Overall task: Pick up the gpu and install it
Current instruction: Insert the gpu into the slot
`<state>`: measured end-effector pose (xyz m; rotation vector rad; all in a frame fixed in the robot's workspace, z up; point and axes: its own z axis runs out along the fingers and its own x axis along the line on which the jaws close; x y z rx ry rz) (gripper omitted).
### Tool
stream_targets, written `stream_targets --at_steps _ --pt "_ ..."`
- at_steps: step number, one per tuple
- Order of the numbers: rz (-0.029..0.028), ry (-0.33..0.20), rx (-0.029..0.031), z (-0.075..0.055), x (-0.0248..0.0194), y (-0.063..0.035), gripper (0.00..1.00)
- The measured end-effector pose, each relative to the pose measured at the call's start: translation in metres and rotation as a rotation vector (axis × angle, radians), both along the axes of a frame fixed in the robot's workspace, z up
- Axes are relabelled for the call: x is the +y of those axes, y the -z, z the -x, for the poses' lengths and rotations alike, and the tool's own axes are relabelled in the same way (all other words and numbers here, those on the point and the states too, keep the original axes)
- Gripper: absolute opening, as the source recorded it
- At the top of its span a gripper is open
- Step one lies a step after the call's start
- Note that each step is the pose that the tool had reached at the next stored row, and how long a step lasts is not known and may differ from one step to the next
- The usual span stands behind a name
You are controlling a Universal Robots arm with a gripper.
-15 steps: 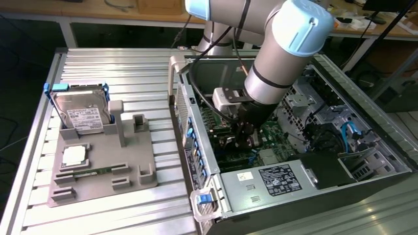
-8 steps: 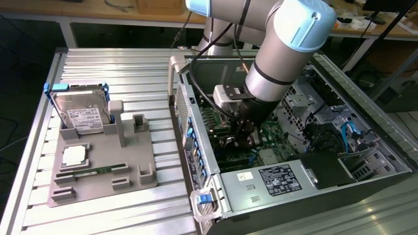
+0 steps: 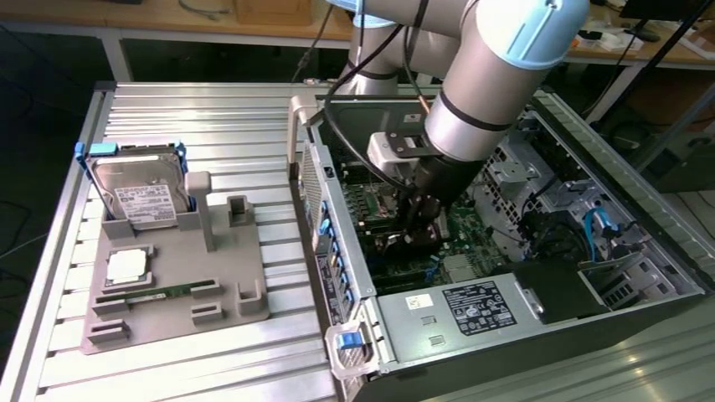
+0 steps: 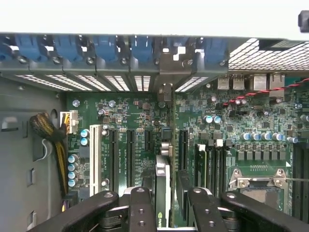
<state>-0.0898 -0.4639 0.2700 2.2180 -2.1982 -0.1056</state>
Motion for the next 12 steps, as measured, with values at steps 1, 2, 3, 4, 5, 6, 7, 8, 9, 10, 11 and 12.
stream_targets --at_steps 1,2,3,4,5,6,7,8,9,10,11,12 --pt "0.0000 0.000 0.0000 0.0000 0.0000 -0.0011 0.34" --pt "0.0001 0.000 -0.0001 0.0000 0.0000 -0.0026 0.34" --pt "0.0000 0.000 -0.0002 0.0000 0.0000 -0.0035 0.34" --pt "0.0000 0.000 -0.0002 0.0000 0.0000 -0.0043 0.34" --pt "0.0000 0.000 -0.0002 0.0000 0.0000 -0.0052 0.34" --pt "0.0001 0.000 -0.0003 0.0000 0.0000 -0.0059 0.34" --pt "0.0000 0.000 -0.0004 0.0000 0.0000 -0.0067 0.34" --pt "0.0000 0.000 -0.0005 0.0000 0.0000 -0.0076 0.34" --pt "0.0000 0.000 -0.0005 0.0000 0.0000 -0.0083 0.34" --pt "0.0000 0.000 -0.0006 0.0000 0.0000 -0.0091 0.34" --pt "0.0000 0.000 -0.0007 0.0000 0.0000 -0.0097 0.34" --pt "0.0001 0.000 -0.0007 0.0000 0.0000 -0.0105 0.34"
